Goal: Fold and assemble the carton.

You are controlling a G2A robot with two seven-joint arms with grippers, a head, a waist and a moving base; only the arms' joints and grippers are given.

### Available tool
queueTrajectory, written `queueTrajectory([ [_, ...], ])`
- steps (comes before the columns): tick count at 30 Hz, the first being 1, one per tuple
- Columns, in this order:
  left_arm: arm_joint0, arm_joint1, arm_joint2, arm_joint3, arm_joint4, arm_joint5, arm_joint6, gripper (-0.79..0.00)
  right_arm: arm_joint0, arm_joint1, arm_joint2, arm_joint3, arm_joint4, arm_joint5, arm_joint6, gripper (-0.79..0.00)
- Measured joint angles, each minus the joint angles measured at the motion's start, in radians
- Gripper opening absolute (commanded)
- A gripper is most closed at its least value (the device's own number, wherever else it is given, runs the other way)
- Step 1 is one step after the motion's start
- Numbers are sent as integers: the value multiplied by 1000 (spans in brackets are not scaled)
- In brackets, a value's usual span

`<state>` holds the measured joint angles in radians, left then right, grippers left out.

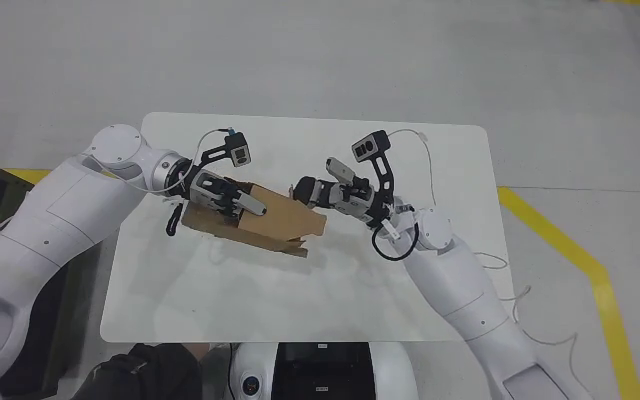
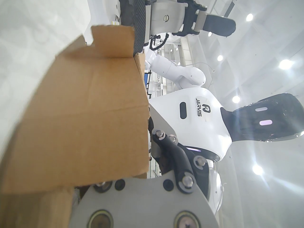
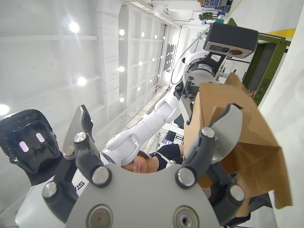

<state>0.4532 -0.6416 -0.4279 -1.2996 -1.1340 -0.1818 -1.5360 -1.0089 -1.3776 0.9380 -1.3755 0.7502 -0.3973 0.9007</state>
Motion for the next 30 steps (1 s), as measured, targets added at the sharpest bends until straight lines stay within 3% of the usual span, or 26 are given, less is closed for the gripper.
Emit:
queueTrajectory([
  [12,0,0,0,0,0,0,0,-785,-19,-5,10,11,60,40,46,0],
  [19,0,0,0,0,0,0,0,-785,-37,0,74,11,81,-13,19,0],
  [30,0,0,0,0,0,0,0,-785,-167,32,195,-114,7,8,-14,0],
])
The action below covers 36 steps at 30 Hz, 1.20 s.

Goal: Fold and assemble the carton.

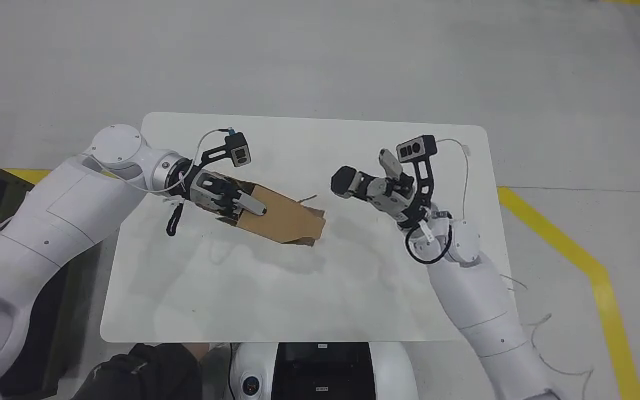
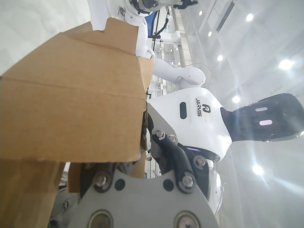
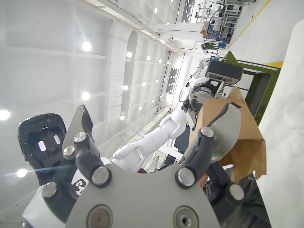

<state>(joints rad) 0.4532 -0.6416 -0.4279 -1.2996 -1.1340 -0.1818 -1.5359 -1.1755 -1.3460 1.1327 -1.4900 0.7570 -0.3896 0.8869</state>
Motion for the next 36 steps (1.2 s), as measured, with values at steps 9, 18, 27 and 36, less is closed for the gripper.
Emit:
queueTrajectory([
  [9,0,0,0,0,0,0,0,-785,-88,9,2,-76,19,26,54,0],
  [18,0,0,0,0,0,0,0,-785,-107,4,-41,-85,10,23,60,0],
  [27,0,0,0,0,0,0,0,-785,-92,-8,-107,-60,24,8,95,0],
  [36,0,0,0,0,0,0,0,-785,-132,-5,-133,-108,29,15,169,0],
])
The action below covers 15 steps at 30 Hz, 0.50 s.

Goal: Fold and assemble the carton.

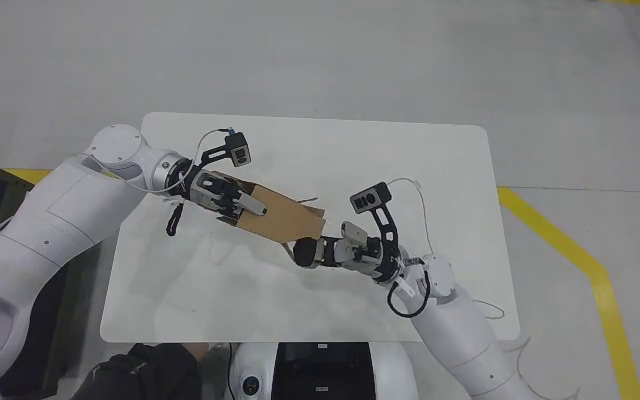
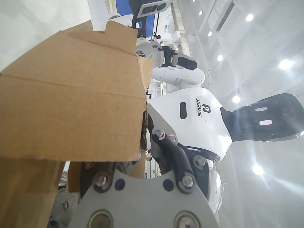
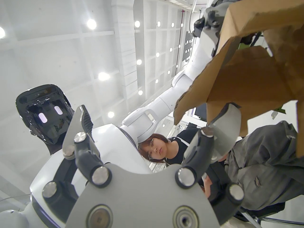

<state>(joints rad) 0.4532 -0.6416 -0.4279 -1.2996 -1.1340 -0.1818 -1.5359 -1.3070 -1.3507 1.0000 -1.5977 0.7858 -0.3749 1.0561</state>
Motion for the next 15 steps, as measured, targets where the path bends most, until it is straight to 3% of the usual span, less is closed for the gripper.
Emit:
queueTrajectory([
  [15,0,0,0,0,0,0,0,-785,39,-25,-113,25,-73,-57,-54,0],
])
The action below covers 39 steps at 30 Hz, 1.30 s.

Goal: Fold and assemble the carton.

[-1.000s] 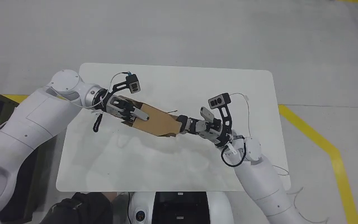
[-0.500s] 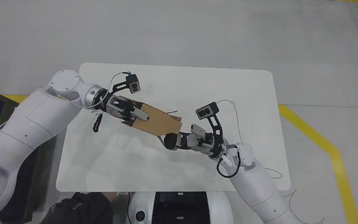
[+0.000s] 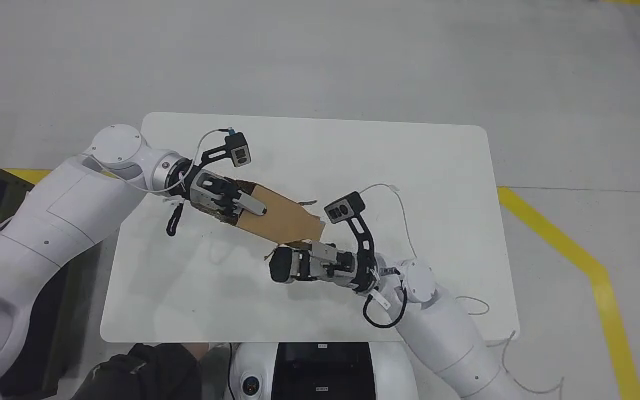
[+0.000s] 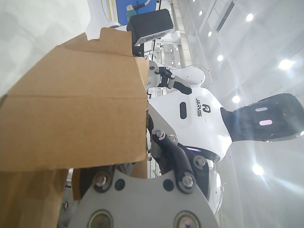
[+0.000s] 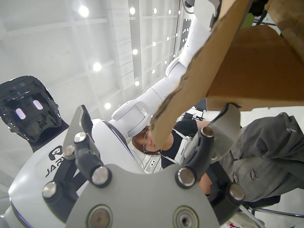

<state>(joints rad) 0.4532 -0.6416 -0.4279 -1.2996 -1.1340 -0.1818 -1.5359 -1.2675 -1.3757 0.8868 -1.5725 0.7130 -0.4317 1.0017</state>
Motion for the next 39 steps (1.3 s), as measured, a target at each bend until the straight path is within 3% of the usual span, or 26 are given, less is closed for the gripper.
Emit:
queueTrajectory([
  [9,0,0,0,0,0,0,0,-785,3,-1,14,9,-7,-40,-23,0],
  [19,0,0,0,0,0,0,0,-785,-100,50,220,-63,-92,-3,-40,0],
  [24,0,0,0,0,0,0,0,-785,-129,67,292,-54,-189,37,-110,0],
  [39,0,0,0,0,0,0,0,-785,-72,65,222,100,-365,141,-214,0],
])
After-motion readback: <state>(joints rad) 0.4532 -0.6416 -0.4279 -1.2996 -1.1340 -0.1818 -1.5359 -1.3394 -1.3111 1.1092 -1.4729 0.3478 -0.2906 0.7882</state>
